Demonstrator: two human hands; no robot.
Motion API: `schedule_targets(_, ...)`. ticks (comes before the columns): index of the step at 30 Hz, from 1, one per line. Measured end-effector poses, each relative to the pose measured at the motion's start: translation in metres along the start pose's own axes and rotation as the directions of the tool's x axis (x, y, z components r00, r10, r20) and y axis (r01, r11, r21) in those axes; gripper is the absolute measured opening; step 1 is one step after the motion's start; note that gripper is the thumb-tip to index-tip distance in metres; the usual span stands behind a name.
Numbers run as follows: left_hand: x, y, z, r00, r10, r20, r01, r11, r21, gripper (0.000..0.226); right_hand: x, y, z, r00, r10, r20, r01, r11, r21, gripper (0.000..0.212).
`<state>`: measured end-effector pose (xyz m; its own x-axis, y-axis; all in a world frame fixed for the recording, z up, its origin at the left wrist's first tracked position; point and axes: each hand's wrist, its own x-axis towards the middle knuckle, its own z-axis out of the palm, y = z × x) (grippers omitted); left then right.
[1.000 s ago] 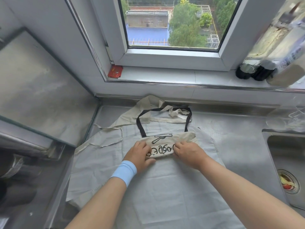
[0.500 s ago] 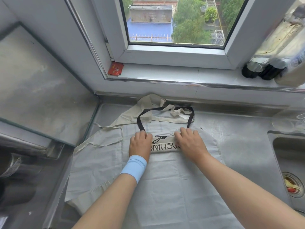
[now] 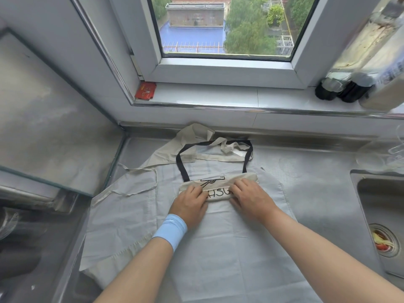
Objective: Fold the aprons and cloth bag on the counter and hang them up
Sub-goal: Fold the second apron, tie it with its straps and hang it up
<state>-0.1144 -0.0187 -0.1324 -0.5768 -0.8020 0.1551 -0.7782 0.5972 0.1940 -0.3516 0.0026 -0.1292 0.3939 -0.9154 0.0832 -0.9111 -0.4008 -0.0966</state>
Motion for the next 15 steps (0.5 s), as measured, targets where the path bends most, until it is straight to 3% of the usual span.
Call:
schedule_targets(5, -0.008, -0.020, -0.010, 0.991, -0.115, 0.065, 0.121, 0.988, -0.099, 0.030, 0.007, 0.008, 0.001, 1.000, 0.008, 0.013, -0.006, 0.989, -0.150, 0.020)
schedule_targets(11, 0.012, -0.030, -0.023, 0.934, -0.271, 0.232, 0.319, 0.926, -0.202, 0.015, 0.024, 0.011, -0.015, 0.975, 0.150, 0.165, -0.143, 0.988, -0.049, 0.009)
schedule_targets(15, 0.027, -0.031, -0.027, 0.840, -0.448, 0.305, 0.531, 0.795, -0.294, 0.012, 0.037, 0.015, -0.014, 0.946, 0.252, 0.205, -0.262, 0.965, 0.024, 0.025)
